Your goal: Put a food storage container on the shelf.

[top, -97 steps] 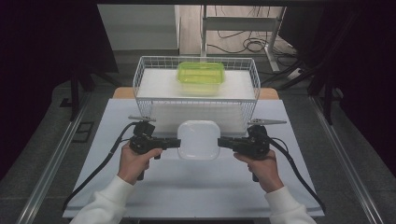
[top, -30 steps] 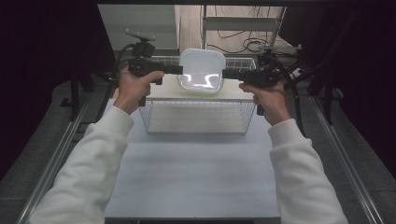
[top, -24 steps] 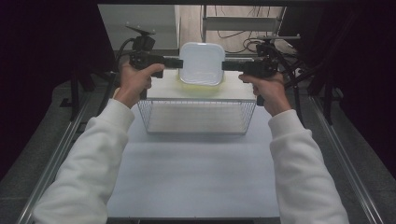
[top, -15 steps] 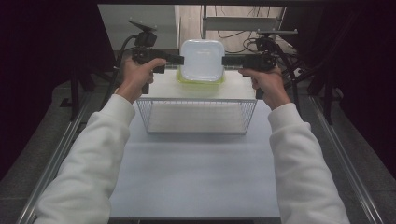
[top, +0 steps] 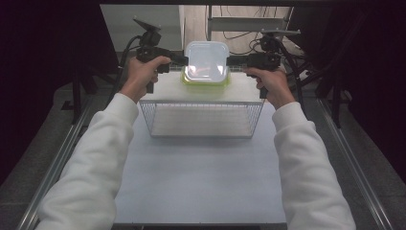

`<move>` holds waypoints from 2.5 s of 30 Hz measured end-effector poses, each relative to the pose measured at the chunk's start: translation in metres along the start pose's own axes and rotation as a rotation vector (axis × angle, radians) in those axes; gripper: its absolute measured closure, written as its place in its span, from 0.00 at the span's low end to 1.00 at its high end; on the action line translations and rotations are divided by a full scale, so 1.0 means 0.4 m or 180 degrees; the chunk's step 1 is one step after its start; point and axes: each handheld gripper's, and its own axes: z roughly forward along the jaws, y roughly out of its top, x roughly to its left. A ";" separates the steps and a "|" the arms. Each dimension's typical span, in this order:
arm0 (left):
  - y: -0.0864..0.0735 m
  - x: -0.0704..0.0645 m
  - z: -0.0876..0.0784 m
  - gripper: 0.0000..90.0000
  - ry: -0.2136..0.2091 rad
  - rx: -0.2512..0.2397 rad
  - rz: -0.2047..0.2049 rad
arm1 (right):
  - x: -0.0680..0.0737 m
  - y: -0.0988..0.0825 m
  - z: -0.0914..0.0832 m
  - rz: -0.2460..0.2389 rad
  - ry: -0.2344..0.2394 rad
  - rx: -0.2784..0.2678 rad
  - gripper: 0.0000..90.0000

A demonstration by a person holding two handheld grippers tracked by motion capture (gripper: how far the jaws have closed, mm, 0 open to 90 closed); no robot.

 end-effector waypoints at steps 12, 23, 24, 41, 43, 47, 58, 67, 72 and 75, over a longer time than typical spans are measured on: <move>-0.006 -0.009 0.003 0.87 -0.0006 0.0028 -0.0044 | -0.005 -0.004 -0.004 0.0114 -0.0046 0.0049 0.87; 0.020 0.044 0.014 0.87 -0.0262 0.0014 -0.0454 | -0.043 0.014 0.018 0.0394 0.0069 -0.0039 0.84; 0.023 0.050 0.016 0.87 -0.0296 0.0013 -0.0508 | -0.052 0.019 0.023 0.0462 0.0087 -0.0045 0.84; 0.040 0.108 0.049 0.83 -0.0437 -0.0124 -0.0920 | -0.101 0.033 0.055 0.1017 0.0117 -0.0103 0.80; 0.039 0.108 0.049 0.83 -0.0435 -0.0143 -0.0929 | -0.104 0.033 0.058 0.1080 0.0133 -0.0104 0.80; 0.037 0.108 0.050 0.83 -0.0442 -0.0165 -0.0922 | -0.103 0.033 0.058 0.1108 0.0130 -0.0118 0.80; 0.032 0.082 -0.002 0.60 -0.0145 -0.0375 -0.0463 | -0.080 0.033 0.031 0.0773 -0.0075 -0.0209 0.65; -0.033 0.031 -0.062 0.46 -0.0034 -0.0374 0.0008 | -0.023 0.001 -0.036 0.0108 -0.0249 -0.0227 0.55; -0.101 0.005 -0.098 0.42 0.0057 -0.0381 0.0289 | -0.003 -0.052 -0.086 -0.0167 -0.0252 -0.0233 0.51; -0.152 -0.006 -0.113 0.40 0.0078 -0.0357 0.0404 | 0.003 -0.087 -0.109 -0.0292 -0.0292 -0.0192 0.48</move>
